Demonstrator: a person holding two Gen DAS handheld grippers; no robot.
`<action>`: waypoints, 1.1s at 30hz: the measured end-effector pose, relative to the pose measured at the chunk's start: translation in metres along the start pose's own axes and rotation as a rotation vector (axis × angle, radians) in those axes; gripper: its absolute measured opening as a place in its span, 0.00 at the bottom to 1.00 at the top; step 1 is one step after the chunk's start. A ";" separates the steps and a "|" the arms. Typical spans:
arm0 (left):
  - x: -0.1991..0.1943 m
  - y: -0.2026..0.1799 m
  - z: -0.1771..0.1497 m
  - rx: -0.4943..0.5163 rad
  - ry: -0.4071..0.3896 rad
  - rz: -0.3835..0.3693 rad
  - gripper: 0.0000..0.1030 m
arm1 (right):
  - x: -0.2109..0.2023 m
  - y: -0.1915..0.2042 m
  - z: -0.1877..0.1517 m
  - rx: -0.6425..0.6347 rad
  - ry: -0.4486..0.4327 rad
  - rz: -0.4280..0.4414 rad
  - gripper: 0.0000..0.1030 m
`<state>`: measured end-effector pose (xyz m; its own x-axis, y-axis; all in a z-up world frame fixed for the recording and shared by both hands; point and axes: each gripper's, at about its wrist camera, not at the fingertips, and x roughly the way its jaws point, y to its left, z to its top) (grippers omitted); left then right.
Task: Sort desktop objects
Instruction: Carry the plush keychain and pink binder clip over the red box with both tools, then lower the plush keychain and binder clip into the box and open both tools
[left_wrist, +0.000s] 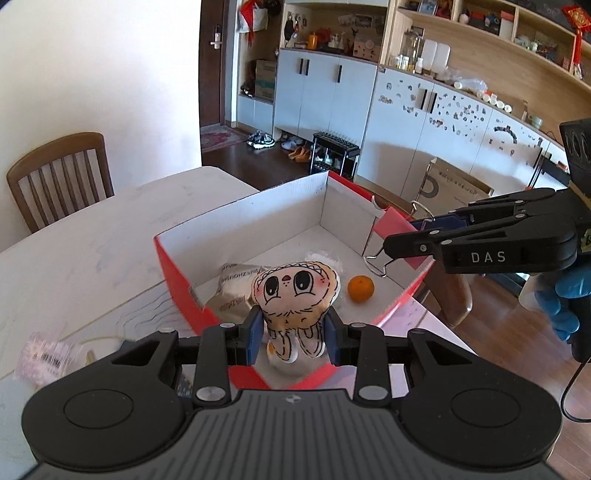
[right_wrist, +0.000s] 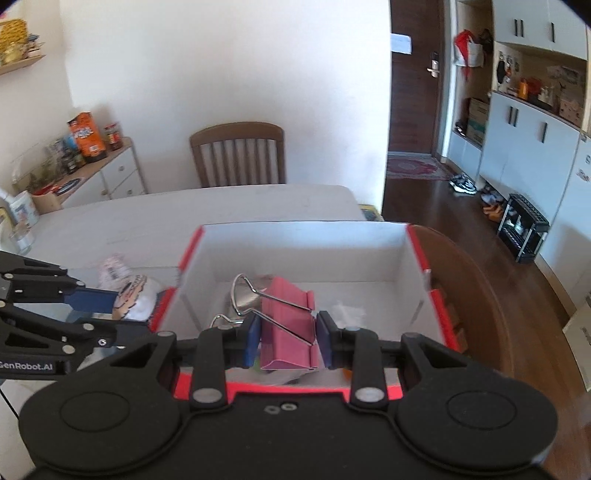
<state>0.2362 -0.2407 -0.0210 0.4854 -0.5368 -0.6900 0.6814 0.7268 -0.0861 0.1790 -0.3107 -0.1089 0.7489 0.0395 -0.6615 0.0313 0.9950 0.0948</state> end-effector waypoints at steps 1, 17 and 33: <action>0.007 0.000 0.004 -0.001 0.011 0.003 0.32 | 0.003 -0.006 0.001 0.012 0.005 -0.003 0.30; 0.089 0.007 0.032 0.050 0.166 0.049 0.32 | 0.080 -0.044 0.010 0.027 0.112 -0.052 0.30; 0.139 0.000 0.032 0.148 0.317 0.073 0.32 | 0.128 -0.049 0.000 -0.040 0.219 -0.047 0.30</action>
<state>0.3217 -0.3290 -0.0938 0.3573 -0.3093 -0.8813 0.7344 0.6760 0.0606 0.2734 -0.3542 -0.1980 0.5855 0.0075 -0.8106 0.0331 0.9989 0.0331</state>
